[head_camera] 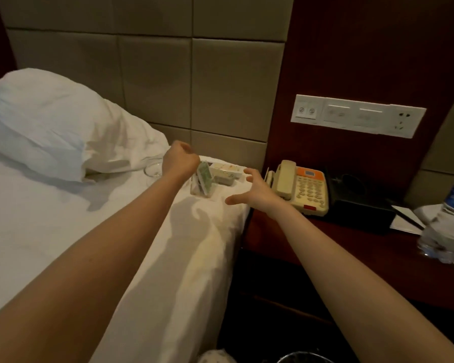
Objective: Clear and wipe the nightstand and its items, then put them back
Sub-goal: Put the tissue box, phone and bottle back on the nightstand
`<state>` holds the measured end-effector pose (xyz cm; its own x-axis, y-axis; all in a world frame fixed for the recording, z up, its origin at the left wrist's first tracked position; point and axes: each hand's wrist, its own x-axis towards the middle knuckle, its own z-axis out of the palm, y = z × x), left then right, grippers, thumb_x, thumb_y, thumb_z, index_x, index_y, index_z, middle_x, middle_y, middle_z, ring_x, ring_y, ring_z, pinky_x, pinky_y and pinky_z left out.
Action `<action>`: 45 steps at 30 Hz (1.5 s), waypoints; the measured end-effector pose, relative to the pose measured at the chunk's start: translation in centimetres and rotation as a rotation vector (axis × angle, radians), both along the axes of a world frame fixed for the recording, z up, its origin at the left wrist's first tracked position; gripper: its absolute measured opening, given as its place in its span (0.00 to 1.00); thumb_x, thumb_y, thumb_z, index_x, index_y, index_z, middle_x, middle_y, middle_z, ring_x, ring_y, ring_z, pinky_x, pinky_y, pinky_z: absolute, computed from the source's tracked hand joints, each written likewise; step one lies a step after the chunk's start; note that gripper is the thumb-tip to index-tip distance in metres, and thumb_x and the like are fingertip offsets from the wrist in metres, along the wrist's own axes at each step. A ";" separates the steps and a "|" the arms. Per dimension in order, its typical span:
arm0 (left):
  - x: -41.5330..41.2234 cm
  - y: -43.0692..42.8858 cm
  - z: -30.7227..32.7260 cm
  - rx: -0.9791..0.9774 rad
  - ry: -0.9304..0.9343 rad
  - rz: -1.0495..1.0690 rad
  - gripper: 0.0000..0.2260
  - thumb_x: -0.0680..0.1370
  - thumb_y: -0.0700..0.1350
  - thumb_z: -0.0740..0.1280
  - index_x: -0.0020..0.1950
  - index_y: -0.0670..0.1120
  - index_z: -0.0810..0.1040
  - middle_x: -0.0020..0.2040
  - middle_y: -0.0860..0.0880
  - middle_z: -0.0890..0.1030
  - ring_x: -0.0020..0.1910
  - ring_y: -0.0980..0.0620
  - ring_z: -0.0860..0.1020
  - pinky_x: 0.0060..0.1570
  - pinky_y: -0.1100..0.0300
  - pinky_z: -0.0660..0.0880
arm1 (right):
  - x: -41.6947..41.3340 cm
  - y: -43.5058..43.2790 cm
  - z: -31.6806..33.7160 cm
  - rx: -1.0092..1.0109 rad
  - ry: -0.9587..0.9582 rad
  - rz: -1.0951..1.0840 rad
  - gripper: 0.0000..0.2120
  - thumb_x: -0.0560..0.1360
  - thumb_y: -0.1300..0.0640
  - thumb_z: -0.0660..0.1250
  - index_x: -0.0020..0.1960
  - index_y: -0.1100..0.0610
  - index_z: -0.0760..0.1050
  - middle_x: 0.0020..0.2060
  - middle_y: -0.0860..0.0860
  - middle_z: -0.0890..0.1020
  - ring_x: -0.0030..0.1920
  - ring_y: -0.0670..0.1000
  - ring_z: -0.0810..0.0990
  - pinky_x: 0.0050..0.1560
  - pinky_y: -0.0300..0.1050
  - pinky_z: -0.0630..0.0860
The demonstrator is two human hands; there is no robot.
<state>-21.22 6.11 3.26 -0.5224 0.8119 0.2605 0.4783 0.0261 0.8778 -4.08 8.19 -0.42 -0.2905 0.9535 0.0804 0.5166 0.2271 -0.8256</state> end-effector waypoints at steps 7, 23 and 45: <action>-4.4 1.9 -3.4 -0.224 0.201 0.203 0.19 0.77 0.42 0.60 0.68 0.42 0.65 0.67 0.40 0.66 0.65 0.39 0.69 0.63 0.49 0.67 | -3.8 3.0 -0.2 -0.007 0.077 0.018 0.49 0.65 0.59 0.77 0.76 0.55 0.49 0.72 0.55 0.62 0.69 0.54 0.66 0.60 0.42 0.66; -7.2 5.2 -5.4 -0.092 -0.513 0.260 0.20 0.77 0.32 0.59 0.68 0.38 0.60 0.57 0.45 0.70 0.32 0.47 0.77 0.47 0.49 0.79 | -6.1 6.8 -2.3 -0.039 0.004 0.037 0.51 0.63 0.58 0.78 0.76 0.55 0.50 0.71 0.54 0.65 0.71 0.55 0.63 0.70 0.50 0.64; 4.2 0.0 -1.5 -0.121 -0.406 -0.218 0.11 0.75 0.29 0.58 0.57 0.35 0.73 0.51 0.39 0.75 0.40 0.39 0.80 0.20 0.62 0.76 | 7.2 -1.1 1.6 0.162 0.047 -0.323 0.42 0.60 0.60 0.79 0.69 0.60 0.61 0.61 0.53 0.69 0.64 0.53 0.69 0.55 0.41 0.66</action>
<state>-17.01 6.15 1.80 -0.3766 0.9258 -0.0323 0.1029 0.0765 0.9917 3.11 7.14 1.14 0.0309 0.9692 0.2444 0.5450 0.1886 -0.8169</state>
